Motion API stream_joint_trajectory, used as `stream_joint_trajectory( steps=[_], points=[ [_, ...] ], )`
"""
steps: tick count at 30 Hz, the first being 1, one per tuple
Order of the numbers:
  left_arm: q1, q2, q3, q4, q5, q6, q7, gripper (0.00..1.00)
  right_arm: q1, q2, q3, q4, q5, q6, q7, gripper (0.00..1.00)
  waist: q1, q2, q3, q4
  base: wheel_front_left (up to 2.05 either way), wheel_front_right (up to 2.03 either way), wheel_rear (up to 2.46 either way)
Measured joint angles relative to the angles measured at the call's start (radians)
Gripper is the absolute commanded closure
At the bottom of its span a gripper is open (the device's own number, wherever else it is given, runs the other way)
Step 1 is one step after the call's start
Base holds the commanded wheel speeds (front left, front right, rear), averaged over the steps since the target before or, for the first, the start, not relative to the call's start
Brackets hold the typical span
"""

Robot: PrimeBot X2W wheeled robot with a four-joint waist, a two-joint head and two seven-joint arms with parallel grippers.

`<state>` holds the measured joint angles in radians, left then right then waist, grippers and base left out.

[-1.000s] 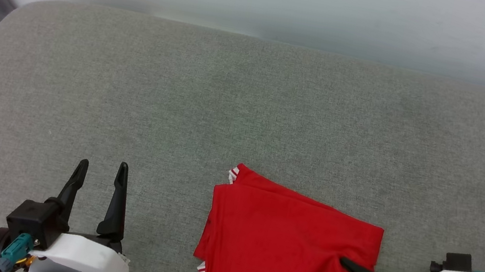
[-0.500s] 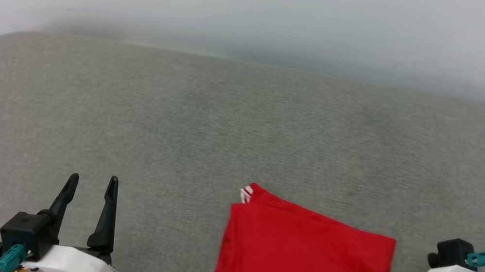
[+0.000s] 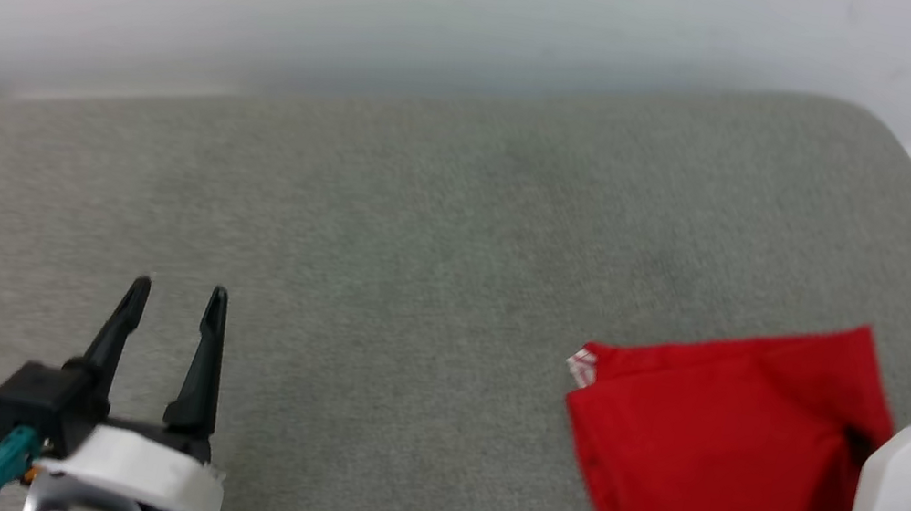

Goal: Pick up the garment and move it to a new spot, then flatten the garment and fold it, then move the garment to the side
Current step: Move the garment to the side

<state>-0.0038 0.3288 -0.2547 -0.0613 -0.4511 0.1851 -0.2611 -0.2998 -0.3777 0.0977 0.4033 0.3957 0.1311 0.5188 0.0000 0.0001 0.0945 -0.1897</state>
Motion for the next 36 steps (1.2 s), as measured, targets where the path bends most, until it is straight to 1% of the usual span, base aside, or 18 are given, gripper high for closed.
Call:
stream_joint_trajectory(
  steps=[7,10,13,16,19,22,23,24,27,29,33,36],
  points=[
    [-0.135,0.021,-0.03,-0.021,0.028,-0.039,0.029,0.0,-0.203,-0.014,-0.152,0.153,-0.126,0.0,-0.239,1.0,0.0001,0.0,0.141,-0.071,0.0,0.0,0.0],
    [-0.186,0.037,-0.04,-0.029,0.044,-0.054,0.045,0.0,-0.284,-0.026,-0.219,0.227,-0.153,0.0,-0.326,1.0,0.0001,0.0,0.208,-0.091,0.0,0.0,0.0],
    [-0.233,0.049,-0.051,-0.04,0.055,-0.069,0.058,0.0,-0.362,-0.04,-0.286,0.301,-0.169,0.0,-0.39,1.0,0.0001,0.0,0.273,-0.105,0.0,0.0,0.0],
    [-0.277,0.064,-0.059,-0.053,0.069,-0.08,0.075,0.0,-0.42,-0.048,-0.343,0.379,-0.175,0.0,-0.432,1.0,0.0002,0.0,0.337,-0.111,0.0,0.0,0.0],
    [-0.316,0.072,-0.067,-0.067,0.079,-0.09,0.087,0.0,-0.472,-0.054,-0.375,0.448,-0.181,0.0,-0.474,1.0,0.0002,0.0,0.395,-0.11,0.0,0.0,0.0],
    [-0.338,0.075,-0.073,-0.074,0.086,-0.098,0.091,0.0,-0.503,-0.052,-0.379,0.515,-0.189,0.0,-0.519,0.99,0.0002,0.0,0.442,-0.103,0.0,0.0,0.0],
    [-0.342,0.076,-0.073,-0.073,0.086,-0.099,0.093,0.0,-0.512,-0.05,-0.382,0.535,-0.199,0.0,-0.537,0.41,0.0003,0.0,0.454,-0.1,0.0,0.0,0.0],
    [-0.347,0.077,-0.075,-0.073,0.086,-0.101,0.095,0.0,-0.52,-0.048,-0.386,0.559,-0.209,0.0,-0.545,0.0,0.0002,0.0,0.464,-0.097,0.0,0.0,0.0],
    [-0.352,0.078,-0.078,-0.065,0.086,-0.104,0.091,0.0,-0.533,-0.044,-0.397,0.617,-0.236,0.0,-0.573,0.0,0.0002,0.0,0.477,-0.082,0.0,0.0,0.0],
    [-0.353,0.074,-0.085,-0.051,0.086,-0.106,0.084,0.0,-0.538,-0.052,-0.399,0.635,-0.263,0.0,-0.6,0.0,0.0002,0.0,0.468,-0.075,0.0,0.0,0.0],
    [-0.353,0.062,-0.098,-0.016,0.081,-0.114,0.064,0.0,-0.537,-0.076,-0.402,0.638,-0.285,0.0,-0.669,0.0,0.0001,0.0,0.432,-0.065,0.0,0.0,0.0],
    [-0.343,0.046,-0.1,0.015,0.071,-0.115,0.047,0.0,-0.52,-0.08,-0.382,0.606,-0.3,0.0,-0.716,0.0,0.0001,0.0,0.392,-0.058,0.0,0.0,0.0]
  ],
)
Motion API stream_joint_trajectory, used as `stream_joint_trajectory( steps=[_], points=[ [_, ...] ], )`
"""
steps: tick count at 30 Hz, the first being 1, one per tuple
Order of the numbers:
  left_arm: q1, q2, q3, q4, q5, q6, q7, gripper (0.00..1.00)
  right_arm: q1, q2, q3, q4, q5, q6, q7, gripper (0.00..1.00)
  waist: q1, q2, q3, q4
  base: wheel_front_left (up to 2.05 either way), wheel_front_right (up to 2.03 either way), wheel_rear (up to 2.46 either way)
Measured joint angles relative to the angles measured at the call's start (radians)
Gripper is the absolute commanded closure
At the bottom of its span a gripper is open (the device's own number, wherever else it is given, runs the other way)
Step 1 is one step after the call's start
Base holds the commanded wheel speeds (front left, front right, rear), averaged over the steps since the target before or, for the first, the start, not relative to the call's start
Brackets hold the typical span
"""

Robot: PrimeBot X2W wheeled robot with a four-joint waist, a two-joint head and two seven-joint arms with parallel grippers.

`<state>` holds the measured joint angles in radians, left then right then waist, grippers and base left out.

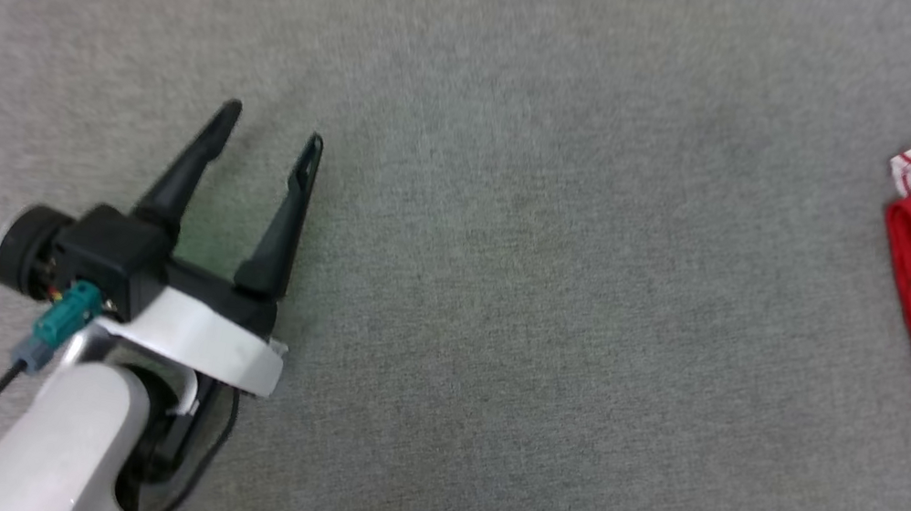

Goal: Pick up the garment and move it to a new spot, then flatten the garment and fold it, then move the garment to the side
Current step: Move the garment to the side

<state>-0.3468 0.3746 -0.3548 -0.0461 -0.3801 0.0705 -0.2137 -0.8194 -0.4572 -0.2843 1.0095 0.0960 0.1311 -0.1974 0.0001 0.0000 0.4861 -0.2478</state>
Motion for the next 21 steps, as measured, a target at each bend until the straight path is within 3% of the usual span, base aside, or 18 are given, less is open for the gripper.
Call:
stream_joint_trajectory(
  steps=[11,21],
  points=[
    [0.165,-0.06,0.049,0.063,-0.04,0.057,-0.044,0.0,0.287,0.101,0.145,-0.396,0.064,0.0,-0.051,0.0,-0.0002,0.0,-0.201,0.037,0.0,0.0,0.0],
    [0.263,-0.078,0.115,0.091,-0.033,0.075,-0.048,0.0,0.573,0.247,0.242,-0.761,0.081,0.0,0.021,0.0,-0.0002,0.0,-0.329,0.131,0.0,0.0,0.0]
  ],
)
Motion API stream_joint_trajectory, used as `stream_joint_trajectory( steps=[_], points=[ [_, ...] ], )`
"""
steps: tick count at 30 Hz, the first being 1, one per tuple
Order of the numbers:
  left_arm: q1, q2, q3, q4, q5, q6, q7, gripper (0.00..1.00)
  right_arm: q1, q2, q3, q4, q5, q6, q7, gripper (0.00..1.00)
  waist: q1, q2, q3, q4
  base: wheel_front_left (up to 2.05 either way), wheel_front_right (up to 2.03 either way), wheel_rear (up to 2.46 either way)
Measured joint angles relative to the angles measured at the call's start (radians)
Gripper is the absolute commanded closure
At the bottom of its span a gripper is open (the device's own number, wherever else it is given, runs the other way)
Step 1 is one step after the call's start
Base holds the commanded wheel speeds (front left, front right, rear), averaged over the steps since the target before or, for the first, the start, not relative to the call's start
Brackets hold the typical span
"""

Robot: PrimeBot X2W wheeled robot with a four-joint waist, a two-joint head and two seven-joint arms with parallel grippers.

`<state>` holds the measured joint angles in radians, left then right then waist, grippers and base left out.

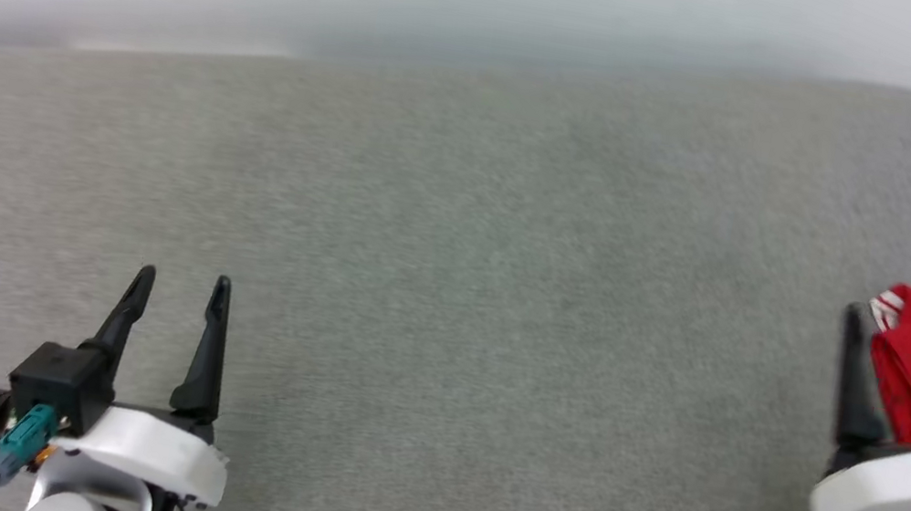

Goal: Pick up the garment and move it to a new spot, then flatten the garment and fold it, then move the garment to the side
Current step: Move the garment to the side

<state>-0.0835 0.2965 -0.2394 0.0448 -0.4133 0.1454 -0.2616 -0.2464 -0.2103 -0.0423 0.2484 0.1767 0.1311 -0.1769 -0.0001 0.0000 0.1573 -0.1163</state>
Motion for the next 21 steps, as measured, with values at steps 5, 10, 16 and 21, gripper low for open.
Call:
stream_joint_trajectory(
  steps=[5,10,16,21],
  points=[
    [0.056,-0.006,0.039,-0.009,0.031,0.018,-0.001,0.0,0.075,0.061,0.06,-0.109,0.012,0.0,0.044,0.0,0.0,0.0,-0.047,0.049,0.0,0.0,0.0],
    [0.109,-0.009,0.054,-0.006,0.042,0.013,-0.001,0.0,0.15,0.072,0.062,-0.188,-0.002,0.0,0.077,0.0,-0.0001,0.0,-0.098,0.075,0.0,0.0,0.0],
    [0.172,-0.022,0.054,0.0,0.058,0.013,-0.001,0.0,0.253,0.077,0.051,-0.279,-0.035,0.0,0.133,0.0,-0.0001,0.0,-0.158,0.084,0.0,0.0,0.0],
    [0.204,-0.041,0.058,0.0,0.055,0.013,-0.001,0.0,0.308,0.091,0.036,-0.342,-0.037,0.0,0.159,0.0,-0.0001,0.0,-0.181,0.086,0.0,0.0,0.0]
  ],
)
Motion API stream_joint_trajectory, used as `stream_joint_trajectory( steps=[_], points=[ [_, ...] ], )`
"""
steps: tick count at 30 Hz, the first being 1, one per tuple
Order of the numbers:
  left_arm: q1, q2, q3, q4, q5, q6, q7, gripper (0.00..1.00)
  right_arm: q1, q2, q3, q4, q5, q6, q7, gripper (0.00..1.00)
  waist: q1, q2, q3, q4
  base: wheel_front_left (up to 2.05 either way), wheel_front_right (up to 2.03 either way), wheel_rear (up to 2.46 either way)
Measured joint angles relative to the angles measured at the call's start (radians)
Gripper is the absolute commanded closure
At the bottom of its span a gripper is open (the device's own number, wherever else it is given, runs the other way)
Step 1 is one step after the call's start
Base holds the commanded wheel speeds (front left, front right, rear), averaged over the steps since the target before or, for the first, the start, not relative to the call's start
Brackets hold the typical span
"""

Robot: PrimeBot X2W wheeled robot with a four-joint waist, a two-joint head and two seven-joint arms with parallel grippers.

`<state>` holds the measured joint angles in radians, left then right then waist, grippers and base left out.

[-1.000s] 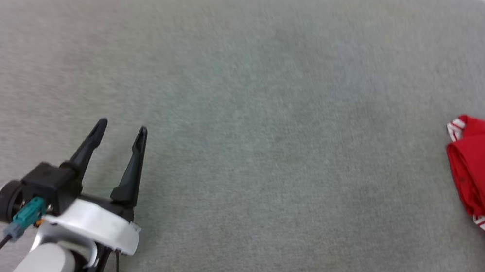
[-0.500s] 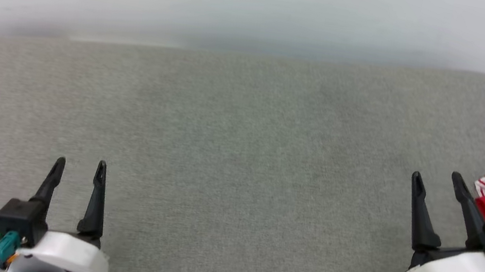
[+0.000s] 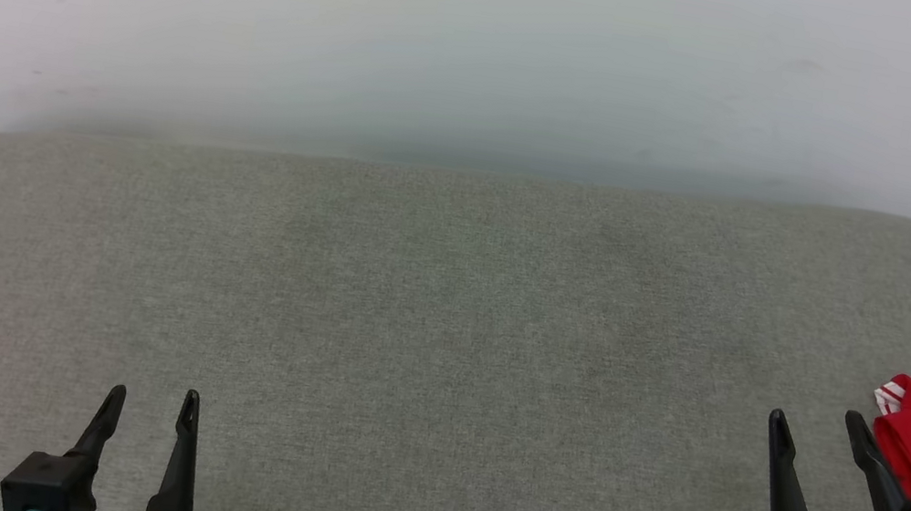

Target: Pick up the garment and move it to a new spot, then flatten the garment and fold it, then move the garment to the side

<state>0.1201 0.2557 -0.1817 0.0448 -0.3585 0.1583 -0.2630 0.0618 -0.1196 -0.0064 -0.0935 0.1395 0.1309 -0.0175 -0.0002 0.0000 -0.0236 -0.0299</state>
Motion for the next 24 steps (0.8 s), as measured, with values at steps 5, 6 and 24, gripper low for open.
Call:
stream_joint_trajectory(
  steps=[5,6,24],
  points=[
    [0.001,-0.01,0.012,-0.01,0.004,-0.001,0.0,0.0,0.026,0.009,-0.008,-0.035,0.0,0.0,0.019,0.0,0.0,0.0,-0.007,0.009,0.0,0.0,0.0],
    [0.001,-0.01,0.013,-0.012,0.007,-0.003,0.0,0.0,0.027,0.01,-0.008,-0.04,-0.001,0.0,0.019,0.0,0.0,0.0,-0.007,0.01,0.0,0.0,0.0],
    [-0.001,-0.018,0.023,-0.028,0.03,-0.013,0.0,0.0,0.039,0.019,-0.011,-0.066,-0.006,0.0,0.035,0.0,0.0001,0.0001,0.001,0.013,0.0,0.0,0.0]
  ],
)
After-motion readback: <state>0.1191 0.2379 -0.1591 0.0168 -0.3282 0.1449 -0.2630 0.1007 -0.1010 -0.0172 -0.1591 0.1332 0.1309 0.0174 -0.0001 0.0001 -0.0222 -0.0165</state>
